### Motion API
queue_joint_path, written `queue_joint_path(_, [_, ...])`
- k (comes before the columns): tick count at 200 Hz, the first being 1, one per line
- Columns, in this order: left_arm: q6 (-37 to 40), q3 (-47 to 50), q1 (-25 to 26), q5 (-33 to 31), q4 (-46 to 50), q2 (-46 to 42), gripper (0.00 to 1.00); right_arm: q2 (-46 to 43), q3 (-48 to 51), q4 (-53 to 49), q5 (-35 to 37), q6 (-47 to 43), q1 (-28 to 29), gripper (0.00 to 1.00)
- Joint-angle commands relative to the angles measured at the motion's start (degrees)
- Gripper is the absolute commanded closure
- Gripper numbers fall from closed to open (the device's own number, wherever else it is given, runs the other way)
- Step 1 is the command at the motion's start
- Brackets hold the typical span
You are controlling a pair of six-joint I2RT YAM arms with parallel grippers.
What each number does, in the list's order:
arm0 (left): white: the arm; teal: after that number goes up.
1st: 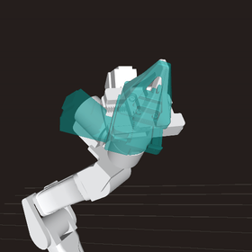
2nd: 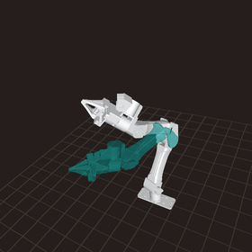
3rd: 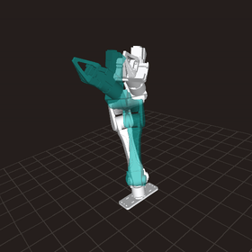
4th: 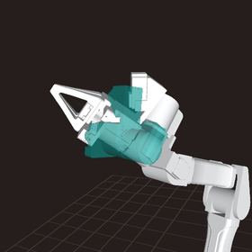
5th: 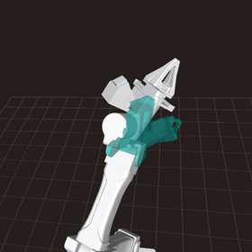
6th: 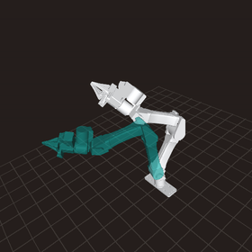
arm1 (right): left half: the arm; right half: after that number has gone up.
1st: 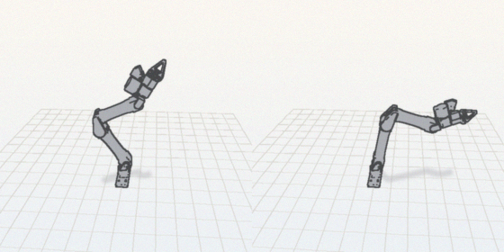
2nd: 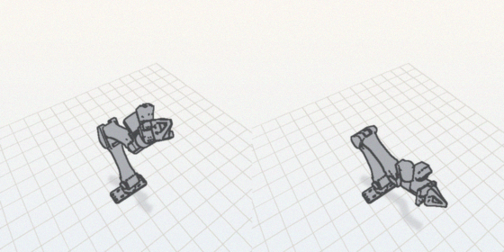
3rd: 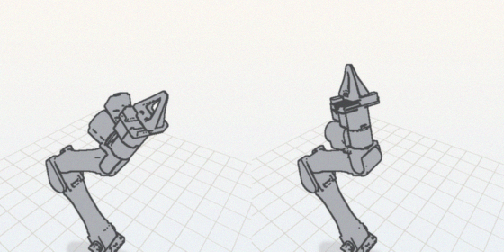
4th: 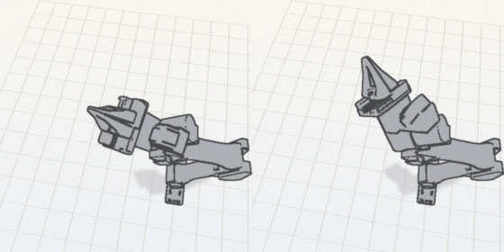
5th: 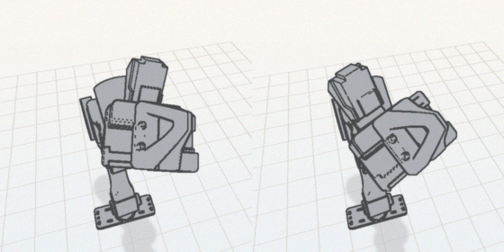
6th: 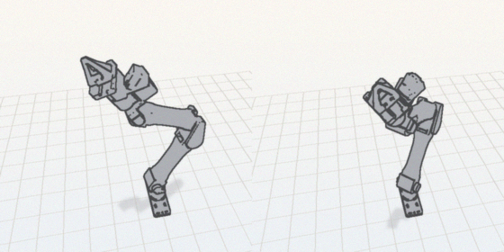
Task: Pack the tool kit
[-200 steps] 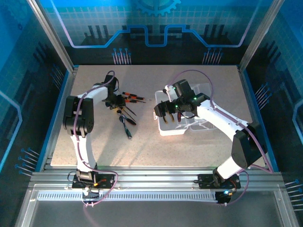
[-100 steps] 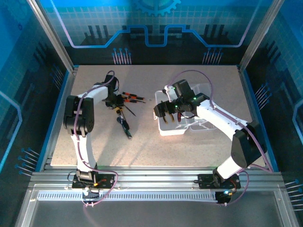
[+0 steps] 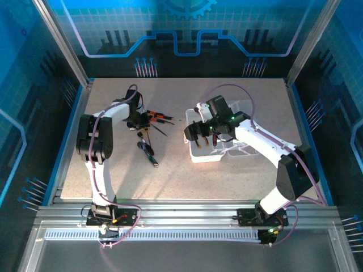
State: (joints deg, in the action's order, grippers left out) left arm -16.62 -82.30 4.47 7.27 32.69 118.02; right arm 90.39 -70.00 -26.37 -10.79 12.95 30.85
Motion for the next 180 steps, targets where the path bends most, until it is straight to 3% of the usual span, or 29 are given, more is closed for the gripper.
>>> queue_joint_path(1, [-1.1, 0.6, 0.8, 2.8, 1.0, -2.4, 1.00, -0.6, -1.3, -0.8, -0.1, -1.2, 0.7, 0.00])
queue_joint_path(99, [-3.2, 3.0, 1.8, 8.5, 0.0, -15.7, 1.00, -1.5, -2.4, -1.5, -1.8, -2.1, 1.2, 0.00])
queue_joint_path(158, [-11.4, 8.3, 8.9, 17.5, -12.3, -22.3, 1.00, 1.8, -5.3, 5.4, -8.0, 1.1, 4.5, 0.00])
queue_joint_path(180, [-13.5, 8.7, 11.1, 18.6, -14.7, -23.1, 1.00, 4.6, -7.1, 7.3, -7.6, 2.0, 6.0, 0.11])
